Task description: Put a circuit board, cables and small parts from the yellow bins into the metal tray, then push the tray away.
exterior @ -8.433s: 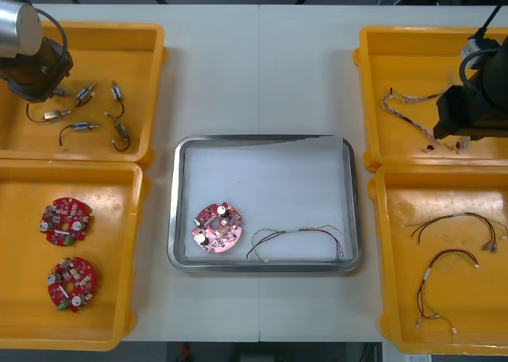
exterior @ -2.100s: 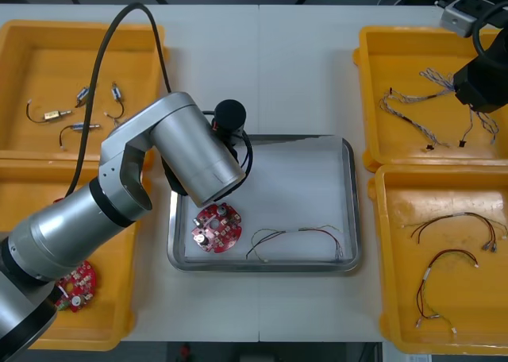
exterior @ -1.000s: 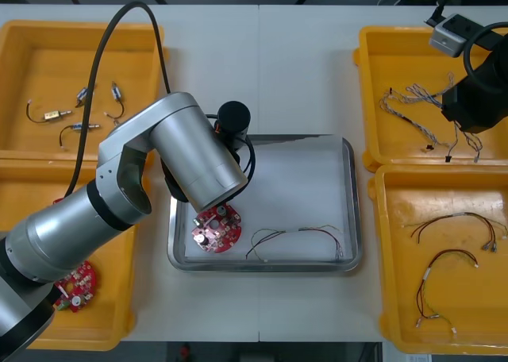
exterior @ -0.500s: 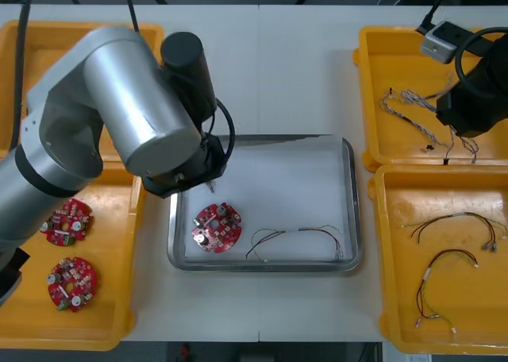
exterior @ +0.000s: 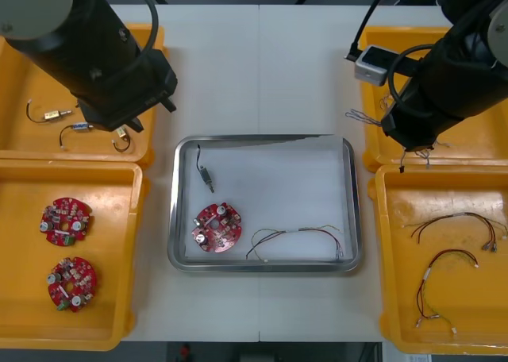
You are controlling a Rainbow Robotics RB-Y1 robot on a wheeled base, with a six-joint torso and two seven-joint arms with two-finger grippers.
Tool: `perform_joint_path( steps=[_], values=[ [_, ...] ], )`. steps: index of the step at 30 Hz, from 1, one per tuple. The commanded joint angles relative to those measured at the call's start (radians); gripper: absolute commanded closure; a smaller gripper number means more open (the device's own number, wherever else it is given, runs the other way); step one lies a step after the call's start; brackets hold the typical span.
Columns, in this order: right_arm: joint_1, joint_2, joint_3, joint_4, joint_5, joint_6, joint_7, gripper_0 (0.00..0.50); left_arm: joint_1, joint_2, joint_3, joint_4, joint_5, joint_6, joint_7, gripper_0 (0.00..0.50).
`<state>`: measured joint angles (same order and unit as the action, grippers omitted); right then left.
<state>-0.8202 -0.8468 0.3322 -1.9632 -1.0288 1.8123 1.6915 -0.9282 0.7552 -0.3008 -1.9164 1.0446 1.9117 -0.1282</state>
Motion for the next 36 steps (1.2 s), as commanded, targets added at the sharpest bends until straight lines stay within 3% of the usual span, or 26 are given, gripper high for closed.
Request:
perform_joint_path(
  steps=[1,10,15,21,29,35,36],
  values=[
    [-0.077,0.006,0.125,-0.013,-0.01,-0.085,0.088,0.5,-0.089,0.095,0.026,0.097,0.029,0.008,-0.097,0.0],
    [-0.103,0.069,0.291,0.046,0.027,-0.238,0.32,0.5,-0.09,0.222,0.046,0.286,0.043,0.007,-0.301,0.0],
    [-0.145,0.112,0.422,0.11,0.059,-0.315,0.398,0.5,-0.09,0.271,0.049,0.398,0.035,-0.043,-0.33,0.0],
    [-0.186,0.146,0.554,0.178,0.125,-0.419,0.398,0.5,-0.11,0.286,0.052,0.59,0.015,-0.143,-0.318,0.0],
    [-0.189,0.172,0.625,0.271,0.136,-0.538,0.415,0.5,-0.116,0.285,0.052,0.769,-0.051,-0.289,-0.3,0.0],
    [-0.191,0.175,0.639,0.276,0.153,-0.551,0.416,0.5,-0.116,0.285,0.049,0.873,-0.067,-0.37,-0.274,0.0],
    [-0.189,0.175,0.639,0.276,0.153,-0.551,0.415,0.46,-0.116,0.283,0.045,0.889,-0.069,-0.384,-0.271,0.0]
  ],
)
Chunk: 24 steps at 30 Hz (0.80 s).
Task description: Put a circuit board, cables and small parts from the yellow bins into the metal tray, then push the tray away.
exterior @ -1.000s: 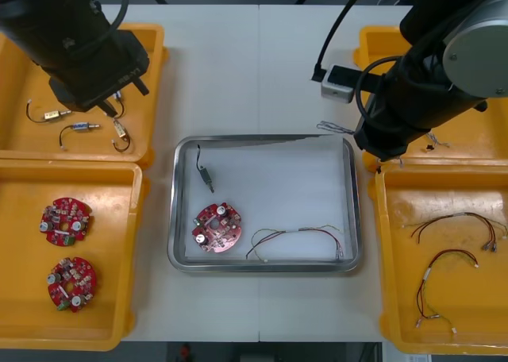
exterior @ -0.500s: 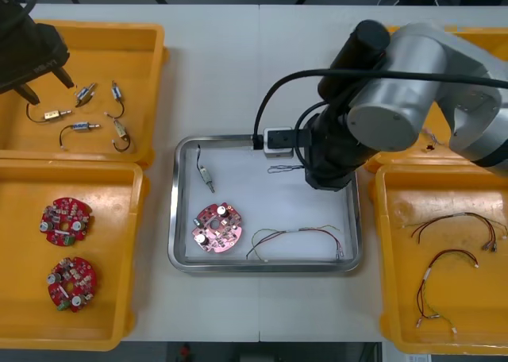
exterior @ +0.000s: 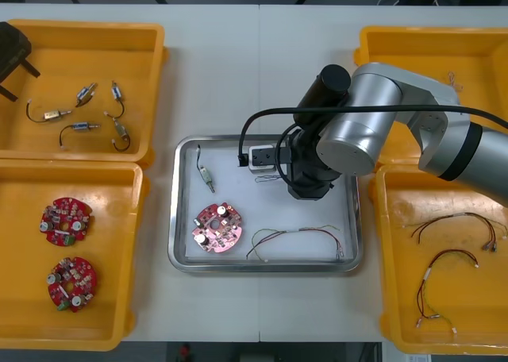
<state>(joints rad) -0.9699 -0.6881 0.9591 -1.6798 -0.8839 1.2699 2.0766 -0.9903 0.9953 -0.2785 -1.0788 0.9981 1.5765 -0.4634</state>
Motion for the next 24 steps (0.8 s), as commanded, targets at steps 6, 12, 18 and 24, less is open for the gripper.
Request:
perform_joint_path(
  steps=[6,12,18,24],
  values=[
    [-0.039,0.01,0.01,-0.008,0.006,0.022,0.019,0.003,-0.093,0.026,-0.06,0.157,-0.038,-0.141,0.095,0.0],
    [-0.039,-0.021,-0.017,-0.02,-0.049,0.017,0.003,0.0,-0.134,-0.034,-0.093,0.286,-0.081,-0.228,0.117,0.0],
    [-0.039,-0.065,-0.111,-0.12,-0.076,0.14,-0.018,0.0,-0.139,-0.103,-0.093,0.339,-0.167,-0.277,0.137,0.0],
    [-0.038,-0.102,-0.234,-0.215,-0.128,0.27,-0.159,0.0,-0.14,-0.165,-0.093,0.358,-0.237,-0.282,0.166,0.0]
  ],
)
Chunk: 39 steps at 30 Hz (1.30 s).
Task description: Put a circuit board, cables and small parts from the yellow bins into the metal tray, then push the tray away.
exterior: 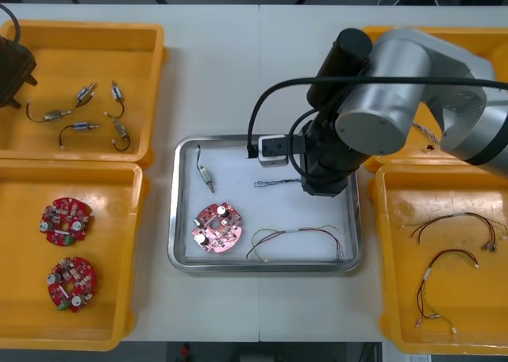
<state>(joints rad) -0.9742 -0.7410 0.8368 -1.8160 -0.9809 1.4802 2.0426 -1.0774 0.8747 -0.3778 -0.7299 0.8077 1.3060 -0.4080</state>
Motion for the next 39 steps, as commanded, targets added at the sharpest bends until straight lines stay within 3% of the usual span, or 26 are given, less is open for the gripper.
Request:
perform_joint_path(
  steps=[1,7,17,26,39],
  values=[
    [-0.031,-0.054,-0.133,-0.088,-0.039,0.077,-0.148,0.0,-0.052,-0.054,0.008,0.01,-0.058,-0.01,0.114,0.0],
    [0.028,-0.067,-0.3,-0.148,-0.073,0.21,-0.283,0.0,-0.052,-0.086,0.007,0.057,-0.09,-0.044,0.121,0.0],
    [0.172,-0.141,-0.498,-0.259,-0.065,0.318,-0.496,0.0,-0.052,-0.12,0.007,0.118,-0.107,-0.106,0.121,0.0],
    [0.308,-0.193,-0.648,-0.321,0.011,0.394,-0.717,0.0,-0.041,-0.134,0.008,0.121,-0.097,-0.096,0.133,0.0],
    [0.431,-0.215,-0.791,-0.325,0.059,0.44,-0.952,0.0,-0.007,-0.135,0.007,0.121,-0.097,-0.126,0.144,0.0]
  ],
)
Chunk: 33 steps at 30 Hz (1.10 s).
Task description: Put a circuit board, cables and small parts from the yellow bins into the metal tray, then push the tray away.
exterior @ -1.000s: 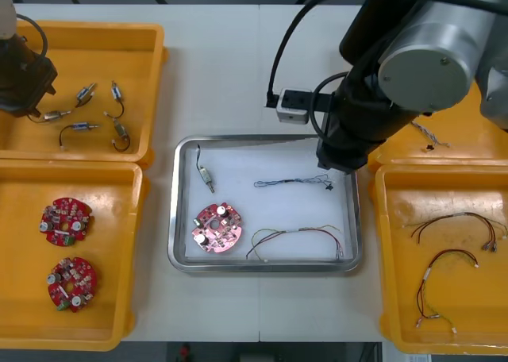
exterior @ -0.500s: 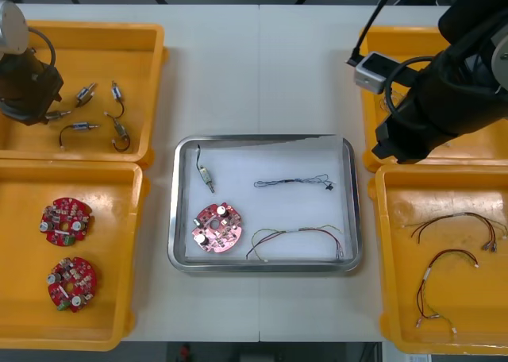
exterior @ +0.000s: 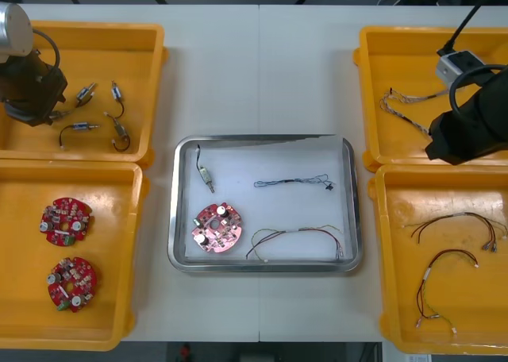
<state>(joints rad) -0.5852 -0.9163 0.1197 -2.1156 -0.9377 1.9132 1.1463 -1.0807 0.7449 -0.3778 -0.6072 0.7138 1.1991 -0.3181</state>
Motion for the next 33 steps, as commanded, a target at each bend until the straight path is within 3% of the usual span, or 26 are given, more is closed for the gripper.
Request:
perform_joint_path(
  steps=[1,12,25,26,30,32,33],
  values=[
    [0.053,-0.041,-0.087,-0.026,0.016,0.007,-0.069,0.0,-0.002,-0.006,0.007,-0.002,-0.004,-0.021,0.057,0.0],
    [0.173,-0.041,-0.242,-0.026,0.005,0.007,-0.088,0.0,0.025,-0.004,0.008,-0.002,-0.002,-0.046,0.08,0.0],
    [0.274,-0.039,-0.316,-0.026,0.007,0.007,-0.092,0.0,0.053,-0.004,0.008,-0.002,0.004,-0.05,0.097,0.0],
    [0.283,-0.039,-0.319,-0.026,0.007,0.007,-0.094,0.0,0.053,-0.004,0.008,-0.002,0.004,-0.05,0.097,0.035],
    [0.308,-0.039,-0.322,-0.026,0.02,0.007,-0.099,0.0,0.053,-0.004,0.007,-0.002,0.007,-0.052,0.099,0.403],
    [0.317,-0.038,-0.322,-0.026,0.023,0.007,-0.102,0.0,0.053,-0.004,0.007,-0.002,0.007,-0.052,0.094,0.477],
    [0.318,-0.036,-0.322,-0.026,0.023,0.007,-0.103,0.0,0.053,-0.004,0.008,-0.002,0.007,-0.052,0.094,0.492]
  ],
)
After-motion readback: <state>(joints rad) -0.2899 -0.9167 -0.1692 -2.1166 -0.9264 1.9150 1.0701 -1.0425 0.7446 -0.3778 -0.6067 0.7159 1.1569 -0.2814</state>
